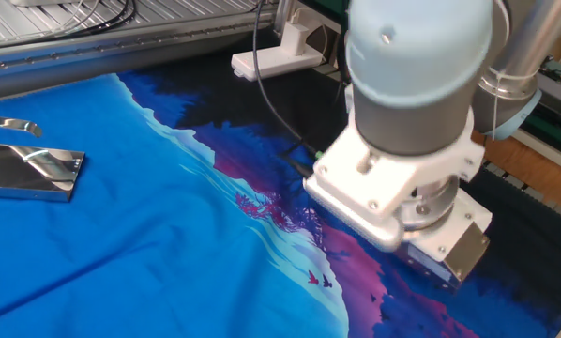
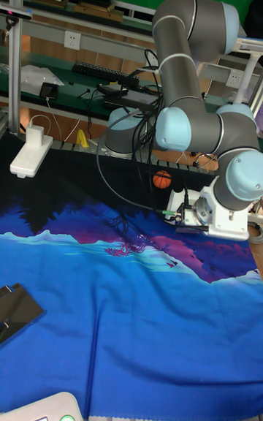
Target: Put the toilet paper on its holder
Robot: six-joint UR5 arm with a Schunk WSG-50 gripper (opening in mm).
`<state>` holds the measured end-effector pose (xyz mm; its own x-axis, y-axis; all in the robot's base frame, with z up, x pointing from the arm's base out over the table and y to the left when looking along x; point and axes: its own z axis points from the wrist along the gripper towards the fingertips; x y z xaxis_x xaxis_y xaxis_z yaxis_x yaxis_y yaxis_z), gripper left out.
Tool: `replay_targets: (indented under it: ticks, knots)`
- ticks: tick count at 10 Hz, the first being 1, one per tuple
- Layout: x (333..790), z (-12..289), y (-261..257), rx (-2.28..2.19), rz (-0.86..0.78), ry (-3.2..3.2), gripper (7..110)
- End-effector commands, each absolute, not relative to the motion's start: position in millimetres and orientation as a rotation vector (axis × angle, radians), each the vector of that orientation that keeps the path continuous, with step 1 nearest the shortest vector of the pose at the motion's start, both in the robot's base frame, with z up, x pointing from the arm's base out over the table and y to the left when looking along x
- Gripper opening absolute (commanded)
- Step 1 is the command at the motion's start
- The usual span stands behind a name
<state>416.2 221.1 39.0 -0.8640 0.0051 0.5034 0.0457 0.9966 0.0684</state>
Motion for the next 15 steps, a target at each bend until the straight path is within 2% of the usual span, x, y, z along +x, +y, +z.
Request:
replay_targets:
  ticks: [1,3,4,7,9,10,11,12,15]
  knots:
    - [411.5,52.9,225.1,-0.072,-0.132,-2.624,88]
    - [403.9,55.6,209.7,-0.077,-0.044,-2.668,88]
    - [405.2,55.0,205.3,-0.080,-0.032,-2.698,110]
    - [396.4,64.9,194.4,-0.062,-0.050,-2.708,110]
    - [386.6,67.4,206.3,-0.123,-0.103,-2.711,110]
    - [385.7,69.4,209.9,-0.139,-0.127,-2.708,88]
    - [386.4,70.8,217.6,-0.173,-0.156,-2.704,88]
    - [385.3,70.6,206.3,-0.195,-0.079,-2.704,88]
    - [392.8,72.1,218.4,-0.253,-0.089,-2.721,88]
